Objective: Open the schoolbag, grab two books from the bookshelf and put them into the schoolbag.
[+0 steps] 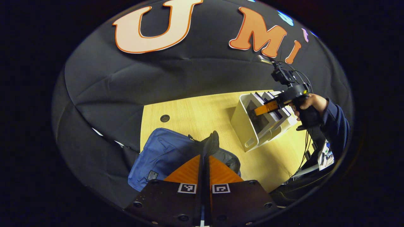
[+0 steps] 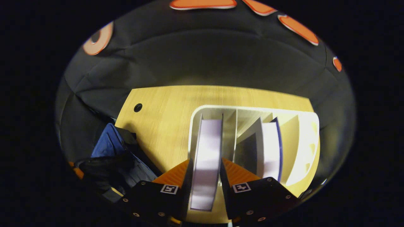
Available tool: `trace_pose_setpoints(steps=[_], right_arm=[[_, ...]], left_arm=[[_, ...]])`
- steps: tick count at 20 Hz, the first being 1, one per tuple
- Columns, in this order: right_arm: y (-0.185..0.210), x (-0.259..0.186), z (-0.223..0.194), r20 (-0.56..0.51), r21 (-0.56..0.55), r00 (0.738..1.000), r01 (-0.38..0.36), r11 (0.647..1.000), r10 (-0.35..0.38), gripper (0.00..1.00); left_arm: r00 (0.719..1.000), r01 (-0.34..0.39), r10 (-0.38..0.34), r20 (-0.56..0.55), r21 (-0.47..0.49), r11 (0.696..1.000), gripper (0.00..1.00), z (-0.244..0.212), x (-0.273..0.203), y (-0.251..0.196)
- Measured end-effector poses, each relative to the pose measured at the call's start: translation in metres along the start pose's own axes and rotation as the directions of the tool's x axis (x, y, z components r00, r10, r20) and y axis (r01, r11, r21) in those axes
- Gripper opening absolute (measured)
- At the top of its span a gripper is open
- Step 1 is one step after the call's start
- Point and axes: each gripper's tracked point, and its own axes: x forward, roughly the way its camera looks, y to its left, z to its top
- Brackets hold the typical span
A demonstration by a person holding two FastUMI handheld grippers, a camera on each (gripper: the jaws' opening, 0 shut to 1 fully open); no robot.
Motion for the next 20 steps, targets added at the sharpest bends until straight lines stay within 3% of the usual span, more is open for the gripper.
trace_pose_setpoints(steps=[2,5,6,7,8,9,10,11,20], right_arm=[[-0.004,0.01,0.004,-0.021,-0.017,0.999,0.025,1.0,-0.026,0.39],[-0.011,0.012,0.0,-0.062,-0.04,0.997,0.035,0.999,-0.037,0.39],[-0.008,0.014,-0.002,-0.073,-0.047,0.996,0.038,0.998,-0.041,0.31],[-0.001,0.019,-0.004,-0.081,-0.056,0.996,0.044,0.997,-0.048,0.48],[-0.001,0.021,-0.007,-0.09,-0.068,0.994,0.049,0.996,-0.055,0.4],[-0.005,0.023,-0.007,-0.092,-0.078,0.993,0.062,0.995,-0.069,0.41],[-0.006,0.024,-0.009,-0.104,-0.086,0.992,0.066,0.994,-0.075,0.32],[-0.002,0.026,-0.009,-0.1,-0.087,0.992,0.064,0.994,-0.073,0.41],[-0.005,0.021,-0.013,-0.105,-0.101,0.992,0.056,0.993,-0.067,0.41]], left_arm=[[1.0,0.006,-0.006,0.007,-0.004,1.0,0.04,-0.001,0.0,0.003],[1.0,0.015,-0.015,0.007,-0.017,1.0,0.04,-0.003,-0.002,0.004],[1.0,0.019,-0.019,0.009,-0.017,1.0,0.04,-0.003,-0.002,0.004],[1.0,0.022,-0.022,0.01,-0.021,1.0,0.04,-0.003,0.0,0.003],[1.0,0.027,-0.027,0.011,-0.022,0.999,0.04,-0.002,-0.001,0.001],[0.999,0.029,-0.029,0.012,-0.024,0.999,0.04,-0.002,0.0,0.001],[0.999,0.031,-0.031,0.014,-0.027,0.999,0.04,-0.003,0.0,0.001],[0.999,0.031,-0.031,0.016,-0.028,0.999,0.04,-0.004,0.0,0.002],[1.0,0.027,-0.026,0.009,-0.05,0.998,0.04,-0.009,0.003,0.006]])
